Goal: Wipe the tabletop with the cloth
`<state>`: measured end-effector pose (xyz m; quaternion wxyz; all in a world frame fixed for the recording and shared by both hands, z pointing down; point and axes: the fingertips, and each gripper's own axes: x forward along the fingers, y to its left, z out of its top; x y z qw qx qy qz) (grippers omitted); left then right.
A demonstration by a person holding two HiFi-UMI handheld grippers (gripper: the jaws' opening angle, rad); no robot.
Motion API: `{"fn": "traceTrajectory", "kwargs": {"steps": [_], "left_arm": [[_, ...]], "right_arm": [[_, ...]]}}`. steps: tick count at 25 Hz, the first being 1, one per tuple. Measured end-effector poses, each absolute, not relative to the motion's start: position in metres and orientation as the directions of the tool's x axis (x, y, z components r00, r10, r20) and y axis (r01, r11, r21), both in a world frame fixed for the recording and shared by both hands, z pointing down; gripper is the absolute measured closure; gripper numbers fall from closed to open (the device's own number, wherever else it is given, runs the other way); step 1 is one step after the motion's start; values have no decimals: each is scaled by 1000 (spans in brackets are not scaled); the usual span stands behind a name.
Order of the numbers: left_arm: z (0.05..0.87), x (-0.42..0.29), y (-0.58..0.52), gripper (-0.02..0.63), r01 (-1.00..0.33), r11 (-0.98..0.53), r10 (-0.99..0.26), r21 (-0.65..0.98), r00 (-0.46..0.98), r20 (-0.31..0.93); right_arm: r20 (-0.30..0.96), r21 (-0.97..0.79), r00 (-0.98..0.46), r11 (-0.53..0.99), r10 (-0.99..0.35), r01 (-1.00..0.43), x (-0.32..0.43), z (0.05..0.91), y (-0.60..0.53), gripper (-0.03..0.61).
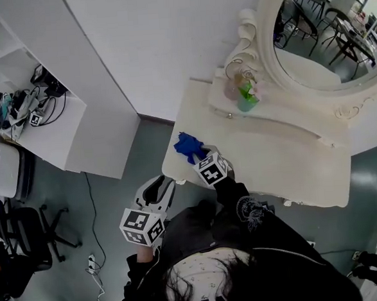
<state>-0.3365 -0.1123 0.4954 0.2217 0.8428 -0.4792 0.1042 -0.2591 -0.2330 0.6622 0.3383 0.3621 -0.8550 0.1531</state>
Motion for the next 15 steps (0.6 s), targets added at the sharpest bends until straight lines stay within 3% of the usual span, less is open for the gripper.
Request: {"fn": "traceTrajectory", "kwargs": {"steps": [15], "left_arm": [[491,-227,-126,489,-762,-586,-659,274,646,385]], "right_arm": [[707,2,-343,487,-618,-873,-82,664,-227,492]]}}
